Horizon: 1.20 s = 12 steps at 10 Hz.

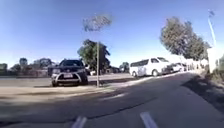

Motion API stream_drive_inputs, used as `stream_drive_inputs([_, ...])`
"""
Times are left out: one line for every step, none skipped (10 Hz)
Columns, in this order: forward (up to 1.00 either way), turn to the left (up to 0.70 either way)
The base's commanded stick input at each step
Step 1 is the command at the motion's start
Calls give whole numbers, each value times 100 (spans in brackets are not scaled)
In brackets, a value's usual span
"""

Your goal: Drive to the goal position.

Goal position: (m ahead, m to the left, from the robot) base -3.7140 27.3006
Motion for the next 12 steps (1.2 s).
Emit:
stream_drive_inputs([93, 36])
stream_drive_inputs([93, 36])
stream_drive_inputs([93, 36])
stream_drive_inputs([93, 36])
stream_drive_inputs([93, 36])
stream_drive_inputs([93, 36])
stream_drive_inputs([93, 36])
stream_drive_inputs([93, 36])
stream_drive_inputs([93, 36])
stream_drive_inputs([93, 36])
stream_drive_inputs([93, 36])
stream_drive_inputs([94, 36])
